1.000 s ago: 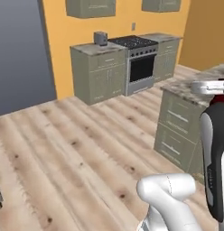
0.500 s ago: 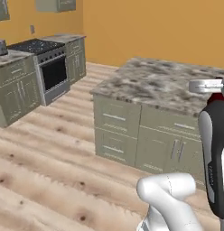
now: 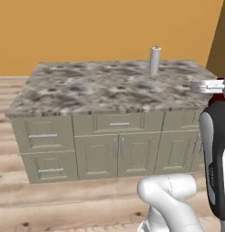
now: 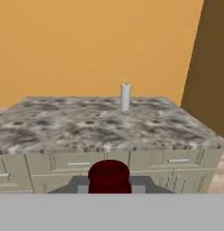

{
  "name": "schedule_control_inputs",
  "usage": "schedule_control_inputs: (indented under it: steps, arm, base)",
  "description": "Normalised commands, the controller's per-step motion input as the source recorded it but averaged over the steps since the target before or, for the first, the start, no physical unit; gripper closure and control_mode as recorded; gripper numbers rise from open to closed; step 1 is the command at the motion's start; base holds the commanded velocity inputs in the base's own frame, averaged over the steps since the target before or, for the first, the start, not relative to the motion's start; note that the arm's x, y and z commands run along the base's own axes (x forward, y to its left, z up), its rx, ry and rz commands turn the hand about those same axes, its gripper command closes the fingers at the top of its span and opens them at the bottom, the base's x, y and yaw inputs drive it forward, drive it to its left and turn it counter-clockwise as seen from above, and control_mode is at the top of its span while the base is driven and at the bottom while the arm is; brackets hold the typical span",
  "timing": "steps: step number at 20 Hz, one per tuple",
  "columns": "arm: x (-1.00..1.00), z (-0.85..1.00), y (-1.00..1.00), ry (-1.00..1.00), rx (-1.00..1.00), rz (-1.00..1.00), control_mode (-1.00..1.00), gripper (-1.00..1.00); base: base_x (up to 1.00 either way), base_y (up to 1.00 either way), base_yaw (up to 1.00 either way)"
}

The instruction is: Get the candle and the beer from the cabinet and move them to the dining counter.

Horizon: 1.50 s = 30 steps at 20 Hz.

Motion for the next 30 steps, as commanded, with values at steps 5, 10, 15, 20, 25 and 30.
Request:
schedule_control_inputs:
  steps: [5,10,15,20,25,30]
  arm:
    - [0.00,0.00,0.00,0.00,0.00,0.00,1.00,1.00]
    - [0.00,0.00,0.00,0.00,0.00,0.00,1.00,1.00]
    - [0.00,0.00,0.00,0.00,0.00,0.00,1.00,1.00]
    - [0.00,0.00,0.00,0.00,0.00,0.00,1.00,1.00]
    - [0.00,0.00,0.00,0.00,0.00,0.00,1.00,1.00]
    - [0.00,0.00,0.00,0.00,0.00,0.00,1.00,1.00]
  base:
    - [0.58,0.18,-0.58]
    - [0.29,0.56,-0.11]
    - [0.00,1.00,0.14]
    - [-0.01,1.00,0.19]
    - [0.12,1.00,0.11]
    - [0.92,1.00,0.01]
